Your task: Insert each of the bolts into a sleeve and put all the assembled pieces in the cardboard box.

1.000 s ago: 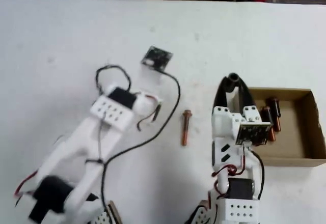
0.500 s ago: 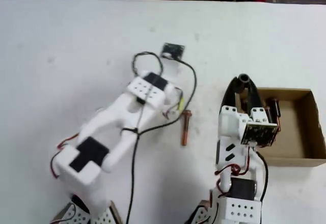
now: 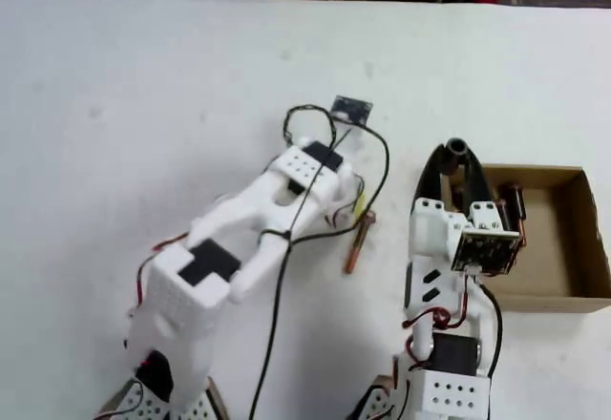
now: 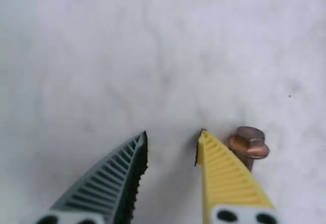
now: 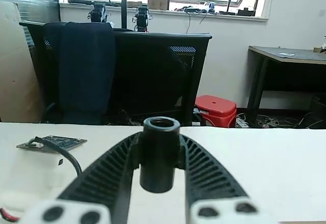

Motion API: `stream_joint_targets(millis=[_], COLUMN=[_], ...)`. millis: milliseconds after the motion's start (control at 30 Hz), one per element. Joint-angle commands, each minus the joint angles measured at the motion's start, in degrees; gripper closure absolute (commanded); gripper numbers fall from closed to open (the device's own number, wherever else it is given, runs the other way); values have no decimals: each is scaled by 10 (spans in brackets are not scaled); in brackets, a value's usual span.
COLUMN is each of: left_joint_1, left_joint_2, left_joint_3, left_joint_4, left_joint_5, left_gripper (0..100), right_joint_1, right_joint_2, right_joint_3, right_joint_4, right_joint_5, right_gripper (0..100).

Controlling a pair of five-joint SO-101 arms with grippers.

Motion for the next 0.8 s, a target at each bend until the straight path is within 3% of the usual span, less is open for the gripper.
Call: stream_joint_targets(millis=[0,400,600,767], left_joint_1=[7,3,6,7], left_joint_2=[12,-1,-102,-136], left_joint_3=[-36,-40,-45,-44], left_joint_4=[-8,1,76,93], left_joint_5=[6,6,2,2], left_gripper=[815,815,813,813], right_joint_1=[3,2,0,1], right_joint_2=[-8,-8,-9,-9], right_joint_3=[4,4,4,4], right_joint_4=[-13,-13,3,3], right_joint_5=[-7,-7,-7,-7], right_gripper=[981,981,981,981])
